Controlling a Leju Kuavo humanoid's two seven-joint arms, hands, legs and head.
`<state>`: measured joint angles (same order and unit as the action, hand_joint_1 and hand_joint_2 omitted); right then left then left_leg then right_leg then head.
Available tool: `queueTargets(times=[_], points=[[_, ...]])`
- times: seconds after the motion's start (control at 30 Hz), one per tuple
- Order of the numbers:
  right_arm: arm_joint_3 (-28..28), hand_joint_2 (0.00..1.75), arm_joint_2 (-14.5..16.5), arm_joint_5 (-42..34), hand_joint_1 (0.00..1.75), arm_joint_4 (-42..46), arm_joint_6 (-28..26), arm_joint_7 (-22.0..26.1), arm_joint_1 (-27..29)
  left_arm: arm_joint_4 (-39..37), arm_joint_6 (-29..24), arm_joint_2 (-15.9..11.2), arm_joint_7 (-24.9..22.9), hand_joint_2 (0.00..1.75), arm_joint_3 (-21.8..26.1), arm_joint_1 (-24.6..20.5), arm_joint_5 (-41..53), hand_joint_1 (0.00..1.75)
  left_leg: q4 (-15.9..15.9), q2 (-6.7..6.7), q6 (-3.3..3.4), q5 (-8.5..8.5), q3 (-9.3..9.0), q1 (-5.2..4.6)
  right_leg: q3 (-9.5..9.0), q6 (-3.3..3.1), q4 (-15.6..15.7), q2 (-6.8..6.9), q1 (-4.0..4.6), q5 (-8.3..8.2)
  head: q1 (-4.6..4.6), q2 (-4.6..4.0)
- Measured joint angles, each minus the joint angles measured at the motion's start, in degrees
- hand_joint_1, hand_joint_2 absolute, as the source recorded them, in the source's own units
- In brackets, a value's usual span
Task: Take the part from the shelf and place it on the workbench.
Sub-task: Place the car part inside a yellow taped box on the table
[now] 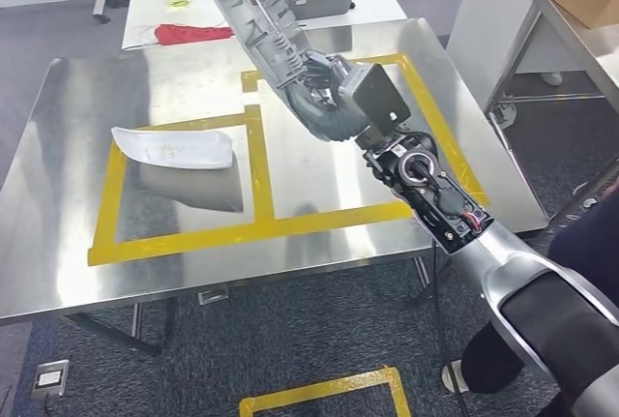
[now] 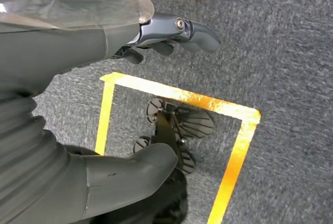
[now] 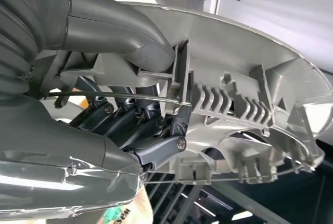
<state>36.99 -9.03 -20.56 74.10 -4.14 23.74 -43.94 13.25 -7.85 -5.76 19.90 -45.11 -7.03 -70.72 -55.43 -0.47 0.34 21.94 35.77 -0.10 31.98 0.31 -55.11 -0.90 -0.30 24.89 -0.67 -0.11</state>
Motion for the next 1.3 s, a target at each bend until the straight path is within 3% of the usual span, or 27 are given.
queueTargets(times=[0.1,0.17,0.27,0.3,0.33,0.37,0.43,0.5,0.6,0.67,0.7,0.77,0.8,0.83,0.87,0.93,1.0,1.03,1.17,1.3], points=[[-0.10,1.75,-0.03,-0.38,1.75,0.76,0.05,0.19,0.18,0.01,0.01,0.00,0.01,1.75,0.00,-0.03,-0.03,0.00,1.11,0.05,0.50,0.26,-0.72,-0.09,-0.16,0.81,0.06,-0.04,-0.04,0.47,-0.12,0.00],[-0.33,1.75,-0.29,-1.22,1.75,1.72,0.26,0.30,0.49,0.02,0.02,0.05,0.01,1.75,0.00,-0.01,-0.07,0.00,1.57,0.13,1.02,0.34,-1.38,0.19,0.63,1.32,-2.34,0.09,-0.06,2.03,-0.34,0.00],[-0.79,1.75,-0.85,-2.74,1.75,3.70,0.40,0.37,1.20,0.00,0.02,0.00,0.00,1.75,0.00,-0.02,-0.14,0.00,1.65,0.20,1.62,0.77,-2.00,0.26,6.21,1.89,-13.74,0.23,-0.23,6.98,-0.94,0.00],[-0.96,1.75,-1.04,-3.05,1.75,4.45,0.40,0.33,1.54,0.01,0.02,-0.02,-0.01,1.75,0.00,-0.01,-0.16,0.00,1.63,0.17,1.67,0.95,-2.20,0.27,7.93,2.04,-16.71,0.26,-0.31,7.67,-1.08,0.00],[-1.10,1.75,-1.27,-3.25,1.75,5.19,0.40,0.27,1.86,0.01,0.03,-0.02,-0.01,1.75,0.00,0.03,-0.16,0.00,1.59,0.12,1.65,1.16,-2.44,0.29,8.72,2.16,-17.63,0.30,-0.41,7.24,-1.24,0.00],[-1.26,1.75,-1.53,-3.34,1.75,5.90,0.40,0.17,2.12,0.02,0.05,-0.01,-0.01,1.75,0.00,0.08,-0.13,0.00,1.49,0.04,1.56,1.41,-2.72,0.32,8.27,2.22,-16.05,0.34,-0.51,5.62,-1.45,0.00],[-1.58,1.75,-1.97,-3.33,1.75,7.28,0.41,-0.03,2.44,0.02,0.11,0.03,-0.01,1.75,0.00,0.12,0.03,0.00,1.13,-0.11,1.18,2.03,-3.22,0.37,5.09,2.22,-8.33,0.45,-0.69,1.19,-1.94,0.00],[-1.95,1.75,-2.20,-3.08,1.75,8.66,0.52,-0.19,2.63,0.01,0.14,0.02,-0.02,1.75,0.00,-0.11,0.25,0.00,0.57,-0.19,0.62,2.59,-3.30,0.19,2.43,2.01,-2.18,0.44,-0.64,-1.06,-2.12,0.00],[-2.17,1.75,-2.39,-2.37,1.75,10.15,0.80,-0.54,2.95,0.02,0.20,-0.06,-0.04,1.75,0.00,-0.53,0.48,0.00,0.56,-0.15,-0.15,2.94,-3.37,0.05,1.66,1.21,-0.63,0.19,-0.49,-1.08,-1.57,0.00],[-2.26,1.75,-2.55,-2.12,1.75,10.71,0.88,-0.82,3.08,0.02,0.24,-0.07,-0.05,1.75,0.00,-0.68,0.51,0.00,-1.15,-0.02,-0.75,4.21,-2.75,0.16,1.27,0.60,-0.29,0.15,-0.64,-1.12,-1.17,0.00],[-2.31,1.75,-2.60,-2.10,1.75,10.98,0.90,-0.90,3.15,0.02,0.26,-0.08,-0.05,1.75,0.00,-0.75,0.52,0.00,-3.87,0.03,-1.04,5.69,-1.48,0.23,1.11,0.35,-0.14,0.16,-0.75,-1.14,-0.89,0.00],[-2.35,1.75,-2.64,-2.04,1.75,11.38,0.91,-0.99,3.29,0.02,0.34,-0.05,-0.07,1.75,0.00,-0.85,0.58,0.00,-12.26,0.08,-1.44,9.24,2.79,0.38,1.08,-0.01,-0.12,0.17,-0.70,-1.02,-0.33,0.00],[-2.34,1.75,-2.64,-2.01,1.75,11.49,0.93,-1.04,3.40,0.02,0.39,-0.04,-0.08,1.75,-0.01,-0.87,0.63,0.00,-15.78,0.09,-1.54,10.20,4.79,0.43,1.04,-0.08,-0.12,0.16,-0.67,-0.93,-0.20,0.00],[-2.32,1.75,-2.64,-1.96,1.75,11.53,0.96,-1.11,3.51,0.02,0.44,-0.04,-0.10,1.75,-0.01,-0.86,0.70,0.00,-17.36,0.09,-1.56,10.06,5.93,0.45,0.95,-0.13,-0.12,0.13,-0.65,-0.83,-0.15,0.00],[-2.31,1.75,-2.64,-1.95,1.75,11.53,0.98,-1.20,3.62,0.02,0.48,-0.04,-0.12,1.75,-0.02,-0.86,0.77,0.00,-16.39,0.09,-1.50,8.72,5.87,0.45,0.82,-0.11,-0.13,0.09,-0.64,-0.72,-0.09,0.00],[-2.29,1.75,-2.64,-1.93,1.75,11.51,0.99,-1.31,3.76,0.02,0.48,-0.09,-0.14,1.75,-0.02,-0.88,0.85,0.00,-8.49,0.09,-1.14,4.06,2.71,0.45,0.44,0.08,-0.12,0.02,-0.65,-0.43,0.02,0.00],[-2.32,1.75,-2.65,-1.93,1.75,11.43,0.99,-1.33,3.75,0.02,0.48,-0.16,-0.17,1.75,-0.02,-0.92,0.86,0.00,-1.24,0.06,-0.59,1.22,-0.46,0.21,0.27,0.47,-0.15,-0.05,-0.46,-0.11,0.09,0.00],[-2.34,1.75,-2.65,-1.93,1.75,11.35,0.99,-1.31,3.73,0.02,0.48,-0.17,-0.19,1.75,-0.02,-0.94,0.86,0.00,0.23,0.04,-0.31,0.96,-1.10,0.06,0.25,0.71,-0.15,-0.07,-0.38,0.02,0.05,0.00],[-2.38,1.75,-2.67,-1.75,1.75,10.94,0.99,-1.27,3.67,0.02,0.46,-0.10,-0.21,1.75,-0.02,-0.92,0.79,0.00,1.06,0.01,0.80,1.19,-1.76,0.17,0.44,1.84,-1.25,0.09,-0.45,1.19,-0.27,0.00],[-2.44,1.75,-2.71,-1.28,1.75,10.57,0.99,-1.02,3.69,0.02,0.44,-0.07,-0.21,1.75,-0.02,-0.93,0.67,0.00,1.36,0.08,1.58,1.41,-2.33,0.35,5.69,2.44,-12.53,0.33,-0.50,6.67,-1.03,0.00]])
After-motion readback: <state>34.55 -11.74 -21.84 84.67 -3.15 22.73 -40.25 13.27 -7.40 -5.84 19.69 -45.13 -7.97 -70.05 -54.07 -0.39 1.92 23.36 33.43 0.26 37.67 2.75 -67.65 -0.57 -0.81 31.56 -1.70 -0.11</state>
